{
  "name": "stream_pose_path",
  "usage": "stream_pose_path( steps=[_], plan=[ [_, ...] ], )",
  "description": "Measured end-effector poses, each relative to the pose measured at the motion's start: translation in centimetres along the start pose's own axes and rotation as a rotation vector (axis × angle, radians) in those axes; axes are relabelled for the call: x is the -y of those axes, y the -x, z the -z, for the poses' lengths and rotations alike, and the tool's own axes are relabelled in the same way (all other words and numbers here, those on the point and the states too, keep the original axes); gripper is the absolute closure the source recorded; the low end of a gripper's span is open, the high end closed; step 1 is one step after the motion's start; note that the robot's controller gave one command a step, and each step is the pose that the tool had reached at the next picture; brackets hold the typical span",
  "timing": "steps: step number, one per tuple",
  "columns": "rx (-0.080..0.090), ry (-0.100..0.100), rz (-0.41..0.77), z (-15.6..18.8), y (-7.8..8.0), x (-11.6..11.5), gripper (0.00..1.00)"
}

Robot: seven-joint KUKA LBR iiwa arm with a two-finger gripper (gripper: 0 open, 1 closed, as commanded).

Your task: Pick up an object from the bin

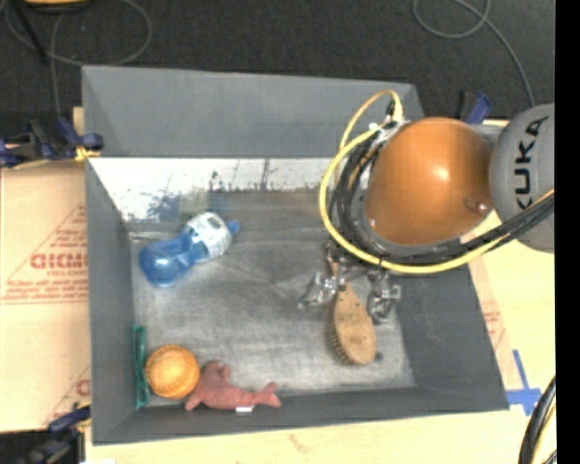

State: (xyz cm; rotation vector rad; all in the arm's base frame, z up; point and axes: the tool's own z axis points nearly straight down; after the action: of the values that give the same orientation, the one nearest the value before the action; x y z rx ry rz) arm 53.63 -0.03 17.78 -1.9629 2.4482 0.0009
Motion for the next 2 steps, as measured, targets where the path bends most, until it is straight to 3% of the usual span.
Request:
stream_pose_path(
  steps=[1,2],
  plan=[
    [-0.001,-0.001,0.035,-0.2,-2.3,1.0,0.0],
    [-0.001,-0.01,0.078,-10.4,-1.2,5.2,1.0]
  ],
)
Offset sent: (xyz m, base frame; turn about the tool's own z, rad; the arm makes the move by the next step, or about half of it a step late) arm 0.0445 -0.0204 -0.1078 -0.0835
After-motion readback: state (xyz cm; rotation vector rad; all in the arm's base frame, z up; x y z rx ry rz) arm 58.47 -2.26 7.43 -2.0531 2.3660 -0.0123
